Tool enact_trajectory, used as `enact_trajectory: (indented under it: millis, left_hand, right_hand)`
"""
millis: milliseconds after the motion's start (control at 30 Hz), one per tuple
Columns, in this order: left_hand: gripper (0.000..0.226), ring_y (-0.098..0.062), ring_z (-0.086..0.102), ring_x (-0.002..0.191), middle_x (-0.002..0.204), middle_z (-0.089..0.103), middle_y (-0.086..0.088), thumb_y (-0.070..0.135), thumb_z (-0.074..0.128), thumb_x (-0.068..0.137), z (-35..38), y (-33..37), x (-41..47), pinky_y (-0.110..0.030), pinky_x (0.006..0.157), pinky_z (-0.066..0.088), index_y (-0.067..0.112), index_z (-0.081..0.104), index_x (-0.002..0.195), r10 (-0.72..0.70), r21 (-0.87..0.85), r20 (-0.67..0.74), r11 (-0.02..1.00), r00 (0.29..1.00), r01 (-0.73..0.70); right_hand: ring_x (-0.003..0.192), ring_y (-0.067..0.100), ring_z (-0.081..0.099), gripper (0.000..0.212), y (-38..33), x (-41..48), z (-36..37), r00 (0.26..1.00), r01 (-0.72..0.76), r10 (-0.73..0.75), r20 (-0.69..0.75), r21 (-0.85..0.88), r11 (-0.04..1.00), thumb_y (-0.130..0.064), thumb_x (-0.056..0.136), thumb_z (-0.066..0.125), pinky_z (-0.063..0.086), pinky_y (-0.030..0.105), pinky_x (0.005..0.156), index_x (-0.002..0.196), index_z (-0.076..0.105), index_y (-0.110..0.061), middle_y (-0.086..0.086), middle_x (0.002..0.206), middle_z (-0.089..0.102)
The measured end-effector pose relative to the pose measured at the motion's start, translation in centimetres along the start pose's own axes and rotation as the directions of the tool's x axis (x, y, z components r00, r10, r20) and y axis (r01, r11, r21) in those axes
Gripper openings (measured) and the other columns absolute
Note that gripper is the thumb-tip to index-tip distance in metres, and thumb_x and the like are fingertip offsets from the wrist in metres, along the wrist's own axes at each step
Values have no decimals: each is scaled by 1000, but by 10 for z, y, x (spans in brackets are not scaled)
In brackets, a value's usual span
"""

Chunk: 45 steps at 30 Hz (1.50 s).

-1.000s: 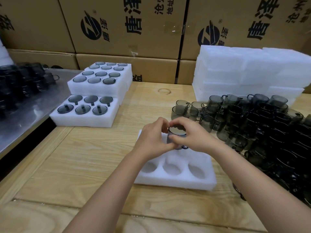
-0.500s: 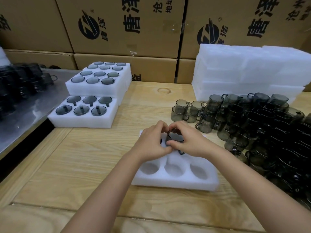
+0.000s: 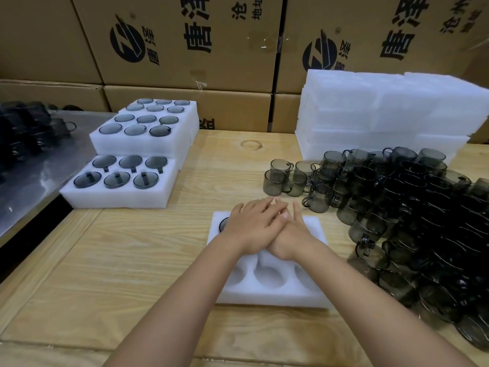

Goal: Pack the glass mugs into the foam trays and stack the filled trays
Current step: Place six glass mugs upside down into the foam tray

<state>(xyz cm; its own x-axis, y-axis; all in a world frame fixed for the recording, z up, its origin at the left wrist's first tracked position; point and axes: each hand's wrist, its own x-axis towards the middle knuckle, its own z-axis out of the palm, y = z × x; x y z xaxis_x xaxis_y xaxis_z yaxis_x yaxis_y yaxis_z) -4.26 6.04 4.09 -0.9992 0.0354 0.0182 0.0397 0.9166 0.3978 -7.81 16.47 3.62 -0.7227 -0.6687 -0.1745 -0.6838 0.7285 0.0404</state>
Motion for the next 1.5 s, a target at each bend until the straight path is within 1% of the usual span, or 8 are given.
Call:
enact_trajectory:
  millis: [367, 533, 600, 767, 1033, 1167, 1300, 1500]
  left_hand:
    - [71, -14, 39, 130, 141, 47, 7, 64, 8, 85, 2, 1, -19, -40, 110, 21, 31, 35, 142, 78, 80, -161, 995, 984, -66]
    - [54, -18, 36, 133, 143, 46, 0, 44, 36, 98, -1, -18, -27, -32, 112, 17, 18, 31, 146, 12, 122, -129, 992, 992, 4]
    - [52, -17, 36, 133, 144, 45, 1, 42, 38, 98, -4, -21, -28, -30, 110, 17, 19, 33, 145, 26, 114, -124, 993, 992, -12]
    - [48, -16, 37, 131, 141, 48, 3, 41, 39, 98, -4, -23, -28, -28, 108, 16, 20, 38, 141, 48, 116, -144, 993, 988, -32]
    - [43, -16, 39, 130, 138, 50, 5, 35, 42, 98, -5, -19, -31, -29, 110, 16, 21, 43, 138, 82, 72, -179, 995, 980, -70]
    - [34, -17, 49, 119, 123, 61, 3, 14, 59, 87, -7, 7, -42, -28, 106, 25, 15, 60, 121, 272, -118, -310, 940, 911, -321]
    - [66, -10, 46, 120, 130, 55, 3, 23, 75, 75, 0, 48, -47, -27, 104, 31, 20, 45, 134, 431, -280, -232, 829, 872, -484]
    - [63, -10, 56, 105, 118, 61, 4, 18, 79, 71, -3, 52, -33, -27, 89, 44, 18, 48, 126, 302, -418, -296, 812, 906, -407]
  right_hand:
    - [141, 17, 14, 50, -7, -28, -1, 949, -108, 151, -277, 164, 981, -37, 98, 29, -3, 44, 117, 146, 22, -25, -2, 151, 25]
    - [100, 34, 54, 38, 26, -94, 17, 617, -400, 425, -662, 202, 894, -31, 84, 51, 31, 43, 88, 112, 62, -7, 13, 111, 61]
    - [93, 36, 47, 36, 40, -118, 30, 530, -567, 569, -629, 237, 789, -32, 81, 62, 28, 43, 81, 102, 64, -4, 18, 106, 57]
    - [100, 30, 32, 40, 44, -131, 44, 580, -791, 768, -271, 40, 611, -43, 84, 62, 26, 39, 83, 108, 64, -11, 10, 110, 47]
    - [92, 32, 40, 17, 41, -131, 40, 640, -662, 671, -374, 174, 729, -20, 72, 78, 24, 42, 77, 85, 72, -11, 12, 102, 56]
    - [91, 35, 43, 19, 28, -136, 30, 525, -525, 599, -604, 324, 787, -15, 67, 83, 24, 43, 76, 75, 69, -5, 17, 103, 58]
    - [108, 36, 41, 18, 11, -122, 1, 477, -298, 599, -643, 523, 799, -23, 79, 73, 31, 46, 84, 74, 66, -7, 15, 118, 53]
    - [96, 18, 55, 18, 13, -95, -25, 666, -6, 530, -525, 707, 707, -20, 89, 61, 29, 21, 76, 76, 67, -10, 2, 106, 59]
